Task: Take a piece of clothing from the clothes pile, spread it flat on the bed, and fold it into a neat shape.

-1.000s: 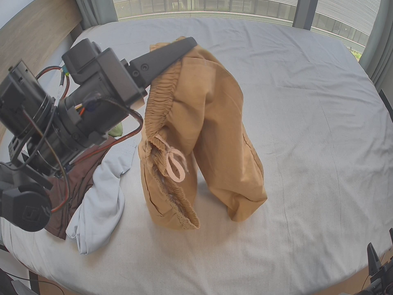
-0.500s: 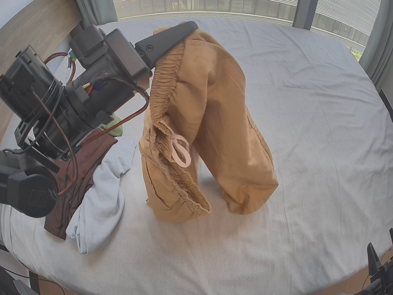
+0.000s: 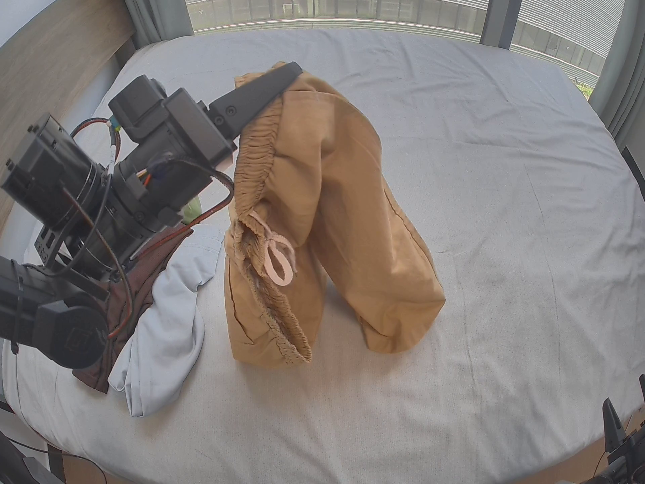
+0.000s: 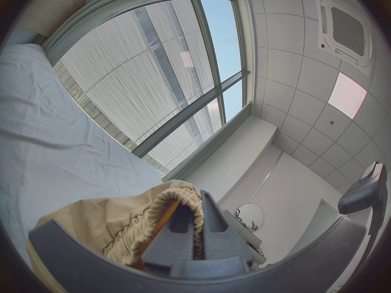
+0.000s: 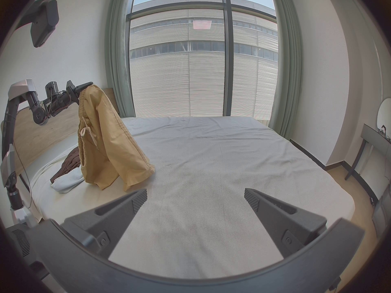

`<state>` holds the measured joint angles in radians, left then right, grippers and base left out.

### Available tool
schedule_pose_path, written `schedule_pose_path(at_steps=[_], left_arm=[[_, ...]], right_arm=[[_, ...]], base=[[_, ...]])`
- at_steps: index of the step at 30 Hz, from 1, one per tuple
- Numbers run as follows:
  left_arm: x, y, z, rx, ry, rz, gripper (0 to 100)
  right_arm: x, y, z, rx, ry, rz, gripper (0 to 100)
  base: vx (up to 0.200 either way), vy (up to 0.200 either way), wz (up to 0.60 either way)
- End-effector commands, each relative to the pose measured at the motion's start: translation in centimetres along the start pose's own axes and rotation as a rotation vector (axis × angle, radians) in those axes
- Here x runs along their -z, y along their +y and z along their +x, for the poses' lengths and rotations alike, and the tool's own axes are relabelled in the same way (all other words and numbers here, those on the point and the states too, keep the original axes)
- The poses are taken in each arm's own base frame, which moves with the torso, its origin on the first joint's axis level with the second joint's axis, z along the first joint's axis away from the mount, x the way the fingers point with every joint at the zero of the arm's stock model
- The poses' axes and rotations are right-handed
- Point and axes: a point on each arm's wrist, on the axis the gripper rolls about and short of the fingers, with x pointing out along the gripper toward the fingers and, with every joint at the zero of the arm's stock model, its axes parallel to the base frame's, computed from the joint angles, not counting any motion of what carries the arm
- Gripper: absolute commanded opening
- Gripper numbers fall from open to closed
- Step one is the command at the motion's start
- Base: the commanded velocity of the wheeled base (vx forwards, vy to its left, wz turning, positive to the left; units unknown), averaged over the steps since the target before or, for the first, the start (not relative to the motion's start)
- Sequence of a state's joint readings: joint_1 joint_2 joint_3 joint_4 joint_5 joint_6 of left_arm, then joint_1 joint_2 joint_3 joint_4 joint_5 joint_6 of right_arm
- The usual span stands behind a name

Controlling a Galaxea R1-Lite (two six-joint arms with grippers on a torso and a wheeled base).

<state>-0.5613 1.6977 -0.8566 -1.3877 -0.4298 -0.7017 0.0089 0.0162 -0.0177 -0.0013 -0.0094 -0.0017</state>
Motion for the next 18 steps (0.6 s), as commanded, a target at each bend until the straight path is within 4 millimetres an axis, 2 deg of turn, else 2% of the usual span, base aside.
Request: schedule_pose_path(at_steps=[1,18], left_arm=[[0.61,0.9,0.08,-0.009,-0.005,0.006,0],[0.55,1.56,-0.7,-0.04,0.004,0.012,0]], right_arm=[[0.52,0.0,0.01,0.0,0.001,-0.001,100],[0.51,0.0,0.01,0.001,0.0,0.0,100]], base=[[0.0,0.0,0.0],[0.0,0.0,0.0]])
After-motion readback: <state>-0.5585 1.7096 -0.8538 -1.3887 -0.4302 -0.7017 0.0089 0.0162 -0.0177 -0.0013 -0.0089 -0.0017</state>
